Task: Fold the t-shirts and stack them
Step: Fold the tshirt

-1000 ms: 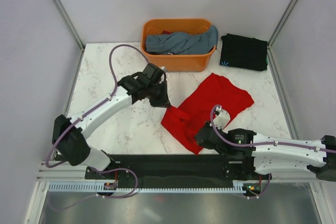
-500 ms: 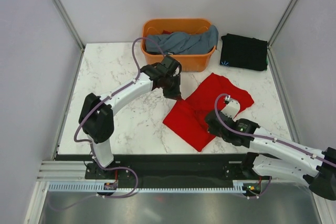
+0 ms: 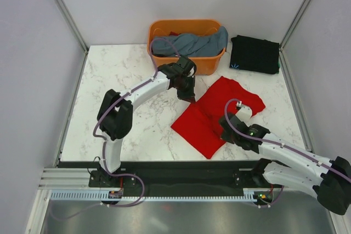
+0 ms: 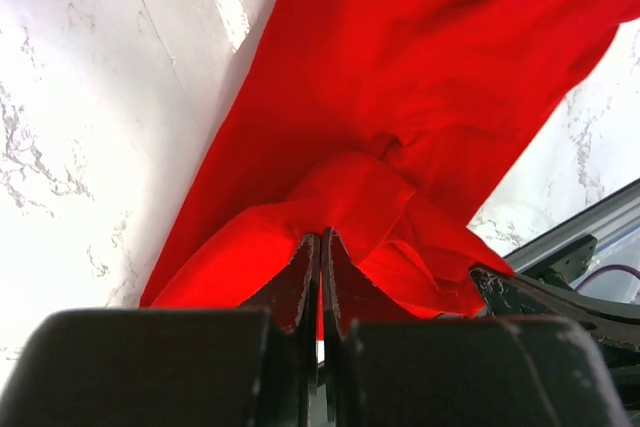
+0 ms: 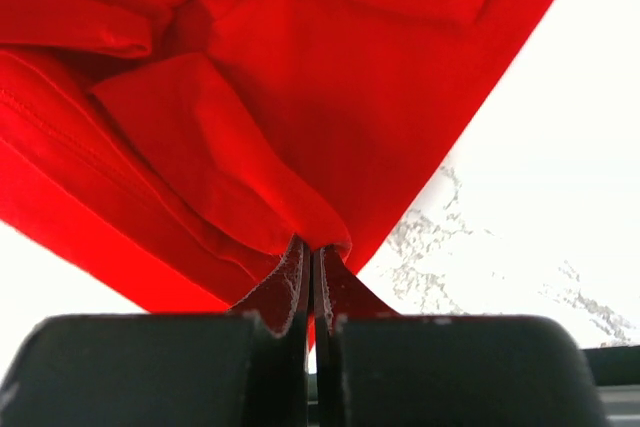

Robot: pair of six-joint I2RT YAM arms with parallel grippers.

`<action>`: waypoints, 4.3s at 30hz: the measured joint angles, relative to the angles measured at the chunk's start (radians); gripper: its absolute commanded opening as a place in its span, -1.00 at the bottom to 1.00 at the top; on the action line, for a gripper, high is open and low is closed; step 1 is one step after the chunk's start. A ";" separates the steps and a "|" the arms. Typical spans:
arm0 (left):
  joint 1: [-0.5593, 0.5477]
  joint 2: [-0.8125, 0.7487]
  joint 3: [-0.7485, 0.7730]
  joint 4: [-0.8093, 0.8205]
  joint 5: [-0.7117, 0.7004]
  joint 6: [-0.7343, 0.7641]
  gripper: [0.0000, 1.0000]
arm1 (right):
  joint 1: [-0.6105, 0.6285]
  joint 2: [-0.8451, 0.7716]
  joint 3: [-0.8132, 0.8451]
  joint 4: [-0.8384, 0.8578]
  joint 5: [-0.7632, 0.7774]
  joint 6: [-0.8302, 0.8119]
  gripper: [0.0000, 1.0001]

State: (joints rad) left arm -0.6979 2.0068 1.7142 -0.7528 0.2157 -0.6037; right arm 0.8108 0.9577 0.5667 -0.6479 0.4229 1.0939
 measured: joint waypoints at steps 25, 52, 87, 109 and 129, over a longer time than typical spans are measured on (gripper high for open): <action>0.085 0.061 0.267 -0.087 0.177 0.014 0.52 | -0.346 -0.039 0.205 0.035 -0.284 -0.275 0.11; 0.085 -0.471 -0.632 0.106 0.104 0.013 0.49 | -0.488 0.210 0.007 0.171 -0.407 -0.351 0.28; 0.054 -0.293 -0.808 0.425 0.131 -0.054 -0.95 | -0.624 0.299 0.221 0.043 -0.441 -0.473 0.38; -0.069 -0.752 -1.149 0.475 0.126 -0.296 -0.96 | -0.450 0.949 0.703 0.169 -0.496 -0.575 0.37; -0.103 -0.940 -1.273 0.458 0.089 -0.403 -0.96 | -0.281 0.979 0.858 0.118 -0.492 -0.568 0.67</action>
State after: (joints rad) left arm -0.8009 1.0668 0.4412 -0.2951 0.3046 -1.0069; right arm 0.5301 1.9369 1.4250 -0.5301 -0.0692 0.5262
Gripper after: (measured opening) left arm 0.033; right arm 0.831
